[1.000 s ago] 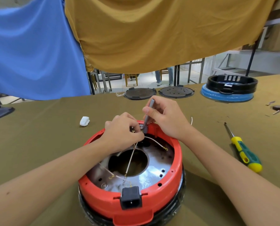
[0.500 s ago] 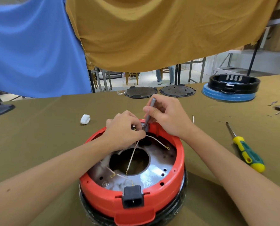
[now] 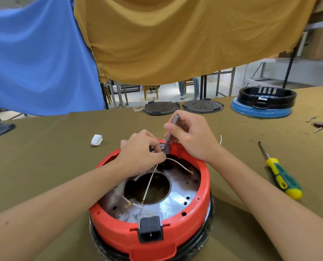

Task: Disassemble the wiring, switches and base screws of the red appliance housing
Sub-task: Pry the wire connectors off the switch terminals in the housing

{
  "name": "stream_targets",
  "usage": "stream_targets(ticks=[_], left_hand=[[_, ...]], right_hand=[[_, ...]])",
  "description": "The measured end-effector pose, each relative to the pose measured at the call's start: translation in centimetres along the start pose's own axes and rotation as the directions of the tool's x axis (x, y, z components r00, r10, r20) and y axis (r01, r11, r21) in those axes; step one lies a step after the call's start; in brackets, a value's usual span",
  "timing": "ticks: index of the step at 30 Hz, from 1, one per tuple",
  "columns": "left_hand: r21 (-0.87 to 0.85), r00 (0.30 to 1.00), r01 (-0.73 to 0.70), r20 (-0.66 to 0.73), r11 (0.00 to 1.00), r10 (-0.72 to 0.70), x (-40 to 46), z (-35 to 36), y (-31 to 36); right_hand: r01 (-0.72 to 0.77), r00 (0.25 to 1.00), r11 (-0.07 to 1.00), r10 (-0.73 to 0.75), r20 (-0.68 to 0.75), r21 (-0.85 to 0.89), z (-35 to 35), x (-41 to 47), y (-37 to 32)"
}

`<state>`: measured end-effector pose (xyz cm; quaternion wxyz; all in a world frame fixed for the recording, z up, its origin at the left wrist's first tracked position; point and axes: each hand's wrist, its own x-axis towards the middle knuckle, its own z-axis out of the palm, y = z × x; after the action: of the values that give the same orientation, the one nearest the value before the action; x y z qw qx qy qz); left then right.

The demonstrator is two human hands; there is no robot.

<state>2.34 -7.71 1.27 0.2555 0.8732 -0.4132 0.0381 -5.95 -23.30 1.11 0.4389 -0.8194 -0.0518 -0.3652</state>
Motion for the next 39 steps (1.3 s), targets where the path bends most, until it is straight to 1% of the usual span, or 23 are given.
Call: stream_targets(ticks=[5, 18, 25, 29, 33, 39], left_hand=[[-0.001, 1.0, 0.003, -0.001, 1.0, -0.003, 0.02, 0.02, 0.03], [-0.017, 1.0, 0.004, 0.005, 1.0, -0.004, -0.02, -0.01, -0.02], [-0.017, 1.0, 0.006, 0.001, 1.0, -0.006, -0.02, 0.0, 0.03], [-0.015, 1.0, 0.007, 0.011, 1.0, -0.007, -0.02, -0.07, 0.05], [-0.018, 1.0, 0.012, 0.012, 1.0, -0.011, -0.01, -0.03, 0.06], [-0.034, 1.0, 0.01, 0.012, 0.999, -0.01, 0.0, 0.01, -0.02]], right_hand=[[0.016, 1.0, 1.0, -0.016, 0.011, -0.01, 0.02, -0.02, -0.11], [-0.08, 0.997, 0.994, 0.079, 0.012, 0.072, 0.16, 0.36, 0.18], [0.011, 1.0, 1.0, -0.012, 0.008, 0.022, 0.02, -0.06, -0.06], [0.063, 0.998, 0.997, -0.062, 0.024, -0.041, 0.02, -0.02, -0.19], [0.028, 0.999, 1.0, -0.028, 0.024, -0.01, 0.0, 0.05, -0.11], [-0.075, 0.997, 0.994, 0.073, 0.018, 0.085, 0.08, 0.31, 0.34]])
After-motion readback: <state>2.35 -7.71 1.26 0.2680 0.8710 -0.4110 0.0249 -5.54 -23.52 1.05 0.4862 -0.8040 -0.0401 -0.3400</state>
